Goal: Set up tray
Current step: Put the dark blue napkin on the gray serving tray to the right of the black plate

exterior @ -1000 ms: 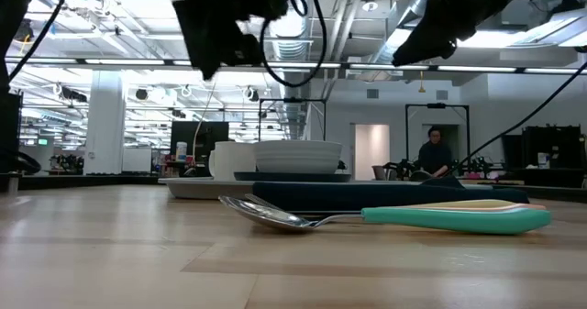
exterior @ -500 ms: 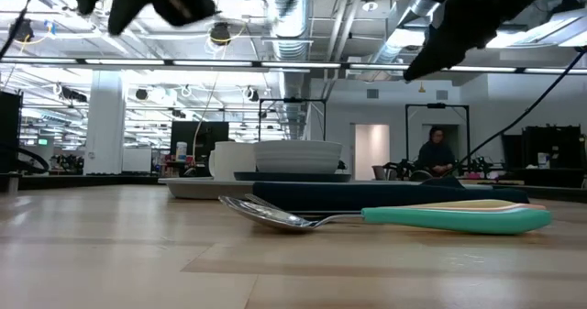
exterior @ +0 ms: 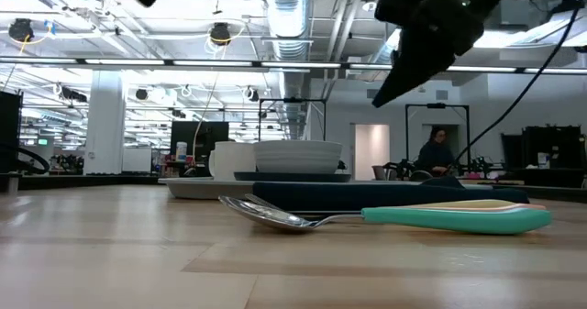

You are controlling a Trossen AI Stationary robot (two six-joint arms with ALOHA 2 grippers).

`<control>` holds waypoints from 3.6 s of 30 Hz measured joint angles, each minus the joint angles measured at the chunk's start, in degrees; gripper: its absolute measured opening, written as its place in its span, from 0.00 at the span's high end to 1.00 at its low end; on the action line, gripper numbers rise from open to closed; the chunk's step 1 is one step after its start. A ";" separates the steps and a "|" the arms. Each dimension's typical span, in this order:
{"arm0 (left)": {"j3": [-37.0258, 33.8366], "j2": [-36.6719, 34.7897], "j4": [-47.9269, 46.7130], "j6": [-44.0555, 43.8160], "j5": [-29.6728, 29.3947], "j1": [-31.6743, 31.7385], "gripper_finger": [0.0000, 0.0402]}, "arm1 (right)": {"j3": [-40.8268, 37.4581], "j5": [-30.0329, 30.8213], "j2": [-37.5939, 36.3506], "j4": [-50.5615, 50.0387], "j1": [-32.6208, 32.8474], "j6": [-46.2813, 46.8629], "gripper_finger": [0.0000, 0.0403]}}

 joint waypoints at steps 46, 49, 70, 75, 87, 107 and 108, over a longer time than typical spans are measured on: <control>-19.92 -11.00 30.57 13.18 -8.05 0.03 0.76 | 13.33 -15.39 18.50 -36.25 6.22 39.11 0.71; -19.28 -11.00 30.09 14.49 -8.03 0.03 0.76 | 11.59 -17.14 18.50 -33.07 4.23 47.91 0.71; -19.28 -18.31 26.16 24.97 -12.43 0.03 0.76 | 6.72 -15.08 18.24 -25.09 0.96 62.41 0.71; -19.28 -20.12 26.21 25.01 -12.57 0.02 0.76 | 7.64 -15.05 16.70 -26.37 0.67 61.03 0.71; -19.28 -20.34 24.89 28.49 -12.34 0.03 0.76 | 7.67 -18.11 16.73 -28.14 -2.57 62.55 0.59; -19.28 -20.34 25.74 29.82 -12.22 0.01 0.76 | -3.18 -19.00 15.90 -12.09 -3.26 67.34 0.44; -19.28 -20.34 25.78 29.74 -12.23 0.02 0.76 | -3.28 -18.76 15.87 -12.35 -3.26 67.39 0.45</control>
